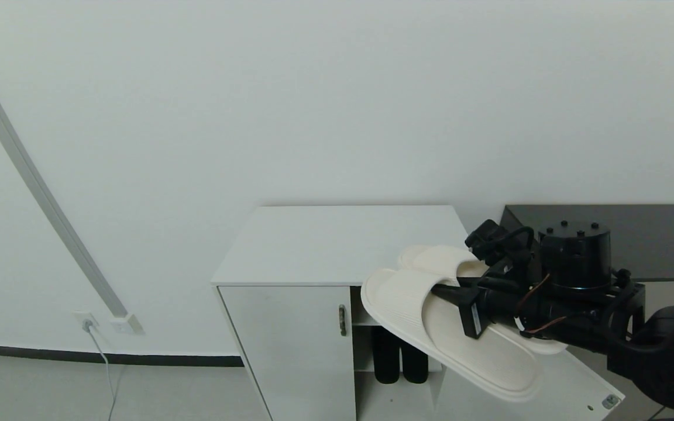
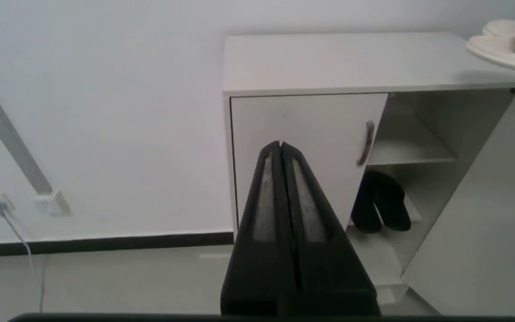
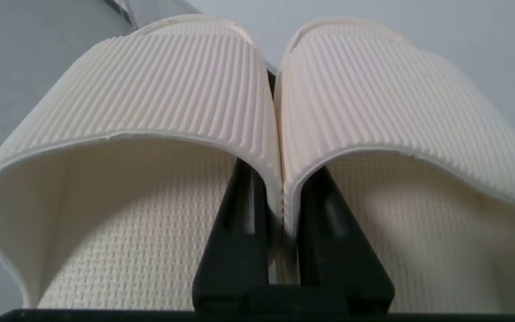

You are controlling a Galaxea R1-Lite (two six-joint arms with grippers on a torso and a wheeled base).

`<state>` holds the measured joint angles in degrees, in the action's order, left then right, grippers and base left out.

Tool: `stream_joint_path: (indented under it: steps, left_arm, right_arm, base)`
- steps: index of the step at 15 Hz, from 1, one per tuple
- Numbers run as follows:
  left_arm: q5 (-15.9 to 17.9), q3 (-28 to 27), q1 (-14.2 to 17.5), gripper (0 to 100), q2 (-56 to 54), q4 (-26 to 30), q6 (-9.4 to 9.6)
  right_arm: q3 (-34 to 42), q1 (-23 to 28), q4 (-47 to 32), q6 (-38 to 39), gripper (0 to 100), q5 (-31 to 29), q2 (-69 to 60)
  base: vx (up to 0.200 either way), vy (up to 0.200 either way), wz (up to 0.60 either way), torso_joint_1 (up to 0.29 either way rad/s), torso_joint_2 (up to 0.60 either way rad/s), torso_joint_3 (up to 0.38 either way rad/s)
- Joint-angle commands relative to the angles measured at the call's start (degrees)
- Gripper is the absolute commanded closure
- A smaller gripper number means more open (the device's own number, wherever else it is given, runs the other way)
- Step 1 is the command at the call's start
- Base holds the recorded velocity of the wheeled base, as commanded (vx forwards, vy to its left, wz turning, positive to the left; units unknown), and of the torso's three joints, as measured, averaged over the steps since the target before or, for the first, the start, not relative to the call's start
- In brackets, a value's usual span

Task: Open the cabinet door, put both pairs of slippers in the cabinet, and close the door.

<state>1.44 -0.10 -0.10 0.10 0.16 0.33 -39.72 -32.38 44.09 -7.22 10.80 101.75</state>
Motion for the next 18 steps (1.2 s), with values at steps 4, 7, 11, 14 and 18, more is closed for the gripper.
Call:
stream_joint_path:
  steps: [4,7,11,14,18]
  left_arm:
    - [-0.03,0.01,0.01,100,0.08,0.02,-0.07]
    - [-0.03,0.01,0.01,100,-0.01,0.02,-0.07]
    - [-0.03,0.01,0.01,100,0.08,0.02,-0.07]
    - [-0.03,0.01,0.01,100,0.08,0.02,-0.07]
    - [-0.03,0.01,0.01,100,0.08,0.02,-0.07]
  right_arm:
    - [0.96,-1.99,0.12,-0.08,100,-1.92,-0.24]
    - [1.48,-2.43,0.12,-0.08,100,-3.15,-0.15]
    - [2.45,-2.43,1.96,0.01,100,-3.24,-0.07]
    - [2.8,-2.16,2.05,0.01,100,-3.24,0.11]
    - [2.89,-2.25,2.05,0.01,100,-3.24,0.11]
  base:
    - [0.0,0.0,0.0,-0.044,0.09,0.056]
    - [0.0,0.0,0.0,-0.155,0.33,0.178]
    - [0.0,0.0,0.0,-0.157,0.35,0.19]
    - [0.0,0.0,0.0,-0.167,0.38,0.212]
    - [0.0,0.0,0.0,-0.192,0.45,0.251]
